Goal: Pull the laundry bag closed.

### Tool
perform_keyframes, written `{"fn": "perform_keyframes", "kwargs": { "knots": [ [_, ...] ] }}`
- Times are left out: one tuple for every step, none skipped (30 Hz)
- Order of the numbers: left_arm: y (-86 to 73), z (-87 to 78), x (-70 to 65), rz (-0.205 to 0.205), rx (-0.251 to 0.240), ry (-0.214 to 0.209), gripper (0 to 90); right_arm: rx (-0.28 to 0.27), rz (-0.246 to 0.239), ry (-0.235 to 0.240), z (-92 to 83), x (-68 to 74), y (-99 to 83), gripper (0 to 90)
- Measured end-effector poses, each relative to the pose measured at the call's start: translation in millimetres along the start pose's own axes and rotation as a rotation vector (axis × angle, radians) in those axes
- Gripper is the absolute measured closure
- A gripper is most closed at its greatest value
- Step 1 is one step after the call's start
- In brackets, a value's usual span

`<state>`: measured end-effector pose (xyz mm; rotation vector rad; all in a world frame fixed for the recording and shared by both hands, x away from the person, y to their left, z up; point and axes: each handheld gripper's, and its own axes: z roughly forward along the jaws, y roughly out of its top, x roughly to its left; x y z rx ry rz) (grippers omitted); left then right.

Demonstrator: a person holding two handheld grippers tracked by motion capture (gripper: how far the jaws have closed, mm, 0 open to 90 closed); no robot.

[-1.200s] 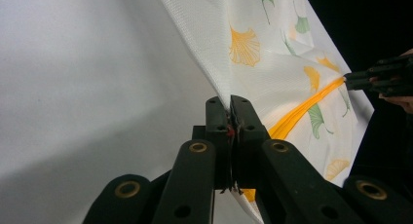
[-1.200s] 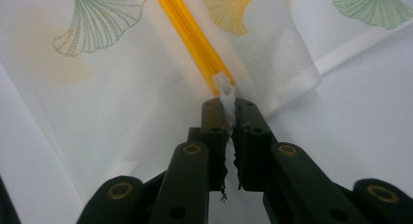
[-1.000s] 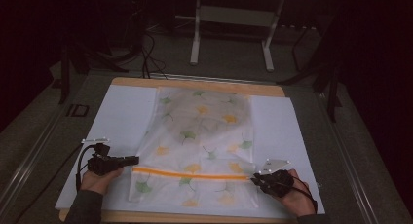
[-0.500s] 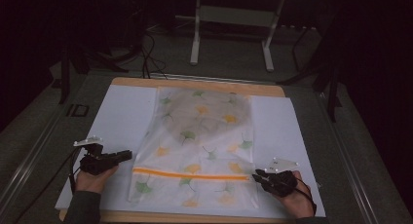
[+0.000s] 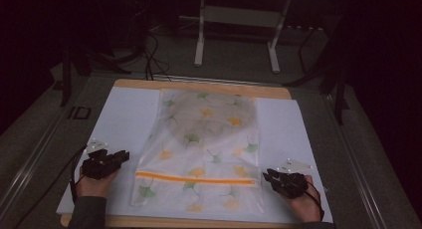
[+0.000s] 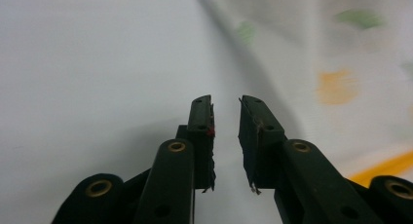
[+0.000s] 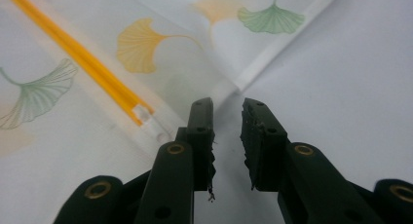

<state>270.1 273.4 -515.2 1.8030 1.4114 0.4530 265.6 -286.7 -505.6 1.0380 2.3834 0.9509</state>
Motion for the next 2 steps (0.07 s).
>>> {"fn": "perform_keyframes", "kwargs": {
  "knots": [
    [-1.2, 2.6, 0.9, 0.004, 0.006, 0.030, 74.1, 0.001, 0.005, -0.008, 0.2, -0.6, -0.2, 74.1],
    [-1.8, 4.3, 0.9, 0.010, 0.012, 0.056, 72.9, -0.002, 0.013, -0.013, 0.3, -1.2, -0.3, 73.9]
  ]
}}
